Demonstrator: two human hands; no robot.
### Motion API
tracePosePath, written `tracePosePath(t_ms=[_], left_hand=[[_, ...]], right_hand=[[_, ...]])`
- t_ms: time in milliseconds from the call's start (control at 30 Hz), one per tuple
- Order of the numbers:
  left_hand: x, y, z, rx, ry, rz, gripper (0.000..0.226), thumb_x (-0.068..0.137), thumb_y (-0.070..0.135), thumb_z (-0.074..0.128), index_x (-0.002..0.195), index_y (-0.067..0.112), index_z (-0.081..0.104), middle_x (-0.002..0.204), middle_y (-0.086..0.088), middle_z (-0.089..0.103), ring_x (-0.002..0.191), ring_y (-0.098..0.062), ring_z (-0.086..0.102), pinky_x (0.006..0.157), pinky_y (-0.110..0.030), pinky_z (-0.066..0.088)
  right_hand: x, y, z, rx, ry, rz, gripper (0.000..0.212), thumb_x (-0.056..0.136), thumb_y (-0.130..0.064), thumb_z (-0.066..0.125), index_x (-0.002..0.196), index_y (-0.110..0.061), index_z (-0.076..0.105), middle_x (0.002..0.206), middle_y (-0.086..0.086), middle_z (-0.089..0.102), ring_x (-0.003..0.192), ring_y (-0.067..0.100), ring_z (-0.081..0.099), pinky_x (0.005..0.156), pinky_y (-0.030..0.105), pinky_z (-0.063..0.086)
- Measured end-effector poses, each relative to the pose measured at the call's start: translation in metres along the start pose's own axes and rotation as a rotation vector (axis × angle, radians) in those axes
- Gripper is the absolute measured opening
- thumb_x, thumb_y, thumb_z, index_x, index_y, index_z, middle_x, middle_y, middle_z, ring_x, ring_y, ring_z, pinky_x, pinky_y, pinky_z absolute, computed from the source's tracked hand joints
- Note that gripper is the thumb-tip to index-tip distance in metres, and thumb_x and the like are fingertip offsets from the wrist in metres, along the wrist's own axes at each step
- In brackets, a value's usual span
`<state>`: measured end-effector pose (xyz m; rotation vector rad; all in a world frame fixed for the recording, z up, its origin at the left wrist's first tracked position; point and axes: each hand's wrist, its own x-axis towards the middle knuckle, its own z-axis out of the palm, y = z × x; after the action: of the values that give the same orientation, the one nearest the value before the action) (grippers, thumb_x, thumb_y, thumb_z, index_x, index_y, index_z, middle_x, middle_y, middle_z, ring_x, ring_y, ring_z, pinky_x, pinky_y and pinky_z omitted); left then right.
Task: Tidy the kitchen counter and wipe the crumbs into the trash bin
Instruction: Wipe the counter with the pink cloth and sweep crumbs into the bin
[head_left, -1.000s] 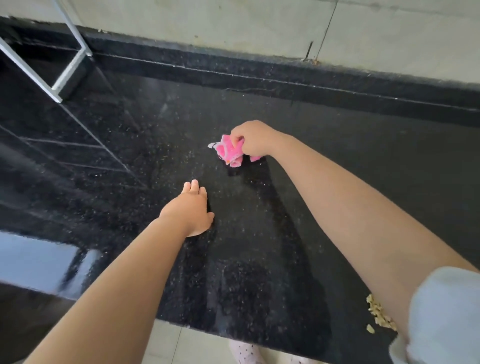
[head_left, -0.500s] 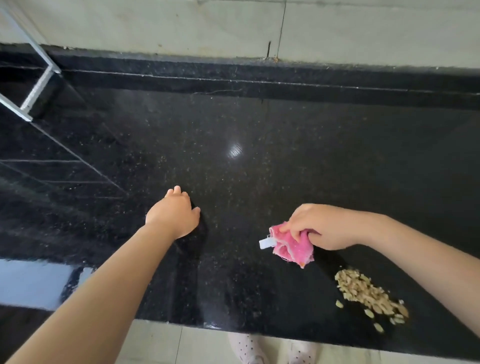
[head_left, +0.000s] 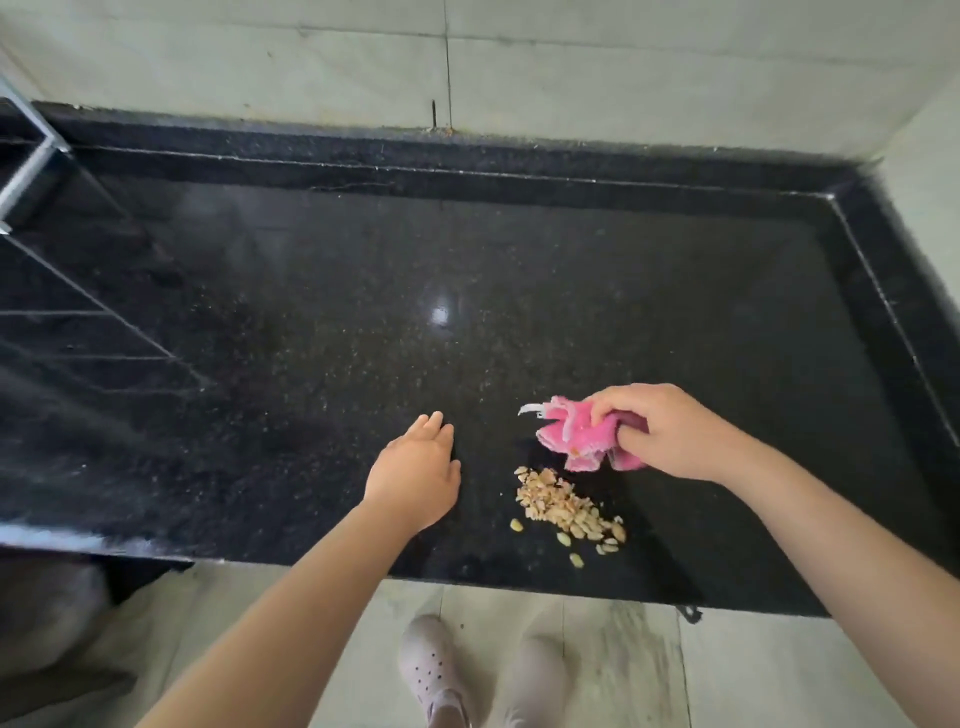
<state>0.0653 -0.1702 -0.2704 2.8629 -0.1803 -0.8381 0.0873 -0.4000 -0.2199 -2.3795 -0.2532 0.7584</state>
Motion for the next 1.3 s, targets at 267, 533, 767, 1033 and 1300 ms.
tracePosePath(t_ms=[267, 533, 767, 1033, 1300], left_hand=[[-0.042, 0.023, 0.011, -0.097, 0.119, -0.179, 0.052, 0.101, 0.021, 0.029, 0.15, 0.011, 0.014, 0.155, -0.003, 0.023, 0.145, -0.017, 0.019, 0.113, -0.03, 0.028], [-0.128, -0.021, 0.012, -0.103, 0.293, -0.323, 0.038, 0.099, 0.015, 0.031, 0.134, 0.009, 0.046, 0.144, -0.003, 0.041, 0.135, -0.018, 0.036, 0.106, -0.032, 0.034], [-0.292, -0.101, 0.068, -0.068, 0.359, -0.631, 0.029, 0.093, 0.013, 0.039, 0.115, 0.009, 0.057, 0.126, -0.005, 0.051, 0.123, -0.024, 0.046, 0.093, -0.034, 0.041], [-0.54, -0.133, 0.204, -0.22, 0.367, -1.095, 0.031, 0.09, 0.016, 0.042, 0.118, 0.011, 0.057, 0.125, -0.007, 0.055, 0.117, -0.028, 0.054, 0.089, -0.034, 0.045], [-0.737, -0.11, 0.327, -0.476, 0.391, -1.513, 0.029, 0.095, 0.018, 0.036, 0.112, 0.005, 0.056, 0.12, -0.01, 0.054, 0.113, -0.029, 0.053, 0.087, -0.036, 0.045]], right_hand=[[-0.017, 0.024, 0.046, -0.437, 0.203, 0.084, 0.028, 0.093, -0.012, 0.044, 0.119, -0.013, 0.053, 0.128, 0.002, 0.055, 0.113, 0.023, 0.048, 0.086, 0.033, 0.045], [-0.025, -0.055, 0.077, -0.531, 0.249, -0.181, 0.038, 0.096, -0.021, 0.041, 0.133, -0.018, 0.045, 0.15, 0.0, 0.031, 0.139, 0.018, 0.024, 0.111, 0.029, 0.021], [-0.061, -0.176, 0.193, -0.645, -0.002, -0.606, 0.037, 0.097, -0.021, 0.039, 0.133, -0.015, 0.045, 0.146, -0.001, 0.036, 0.138, 0.018, 0.026, 0.11, 0.029, 0.026], [-0.204, -0.302, 0.382, -0.756, -0.267, -1.004, 0.035, 0.093, -0.021, 0.044, 0.125, -0.014, 0.053, 0.133, 0.004, 0.051, 0.129, 0.024, 0.037, 0.105, 0.034, 0.035], [-0.369, -0.376, 0.559, -0.94, -0.551, -1.381, 0.035, 0.09, -0.02, 0.046, 0.124, -0.013, 0.056, 0.131, 0.006, 0.054, 0.126, 0.027, 0.042, 0.104, 0.038, 0.039]])
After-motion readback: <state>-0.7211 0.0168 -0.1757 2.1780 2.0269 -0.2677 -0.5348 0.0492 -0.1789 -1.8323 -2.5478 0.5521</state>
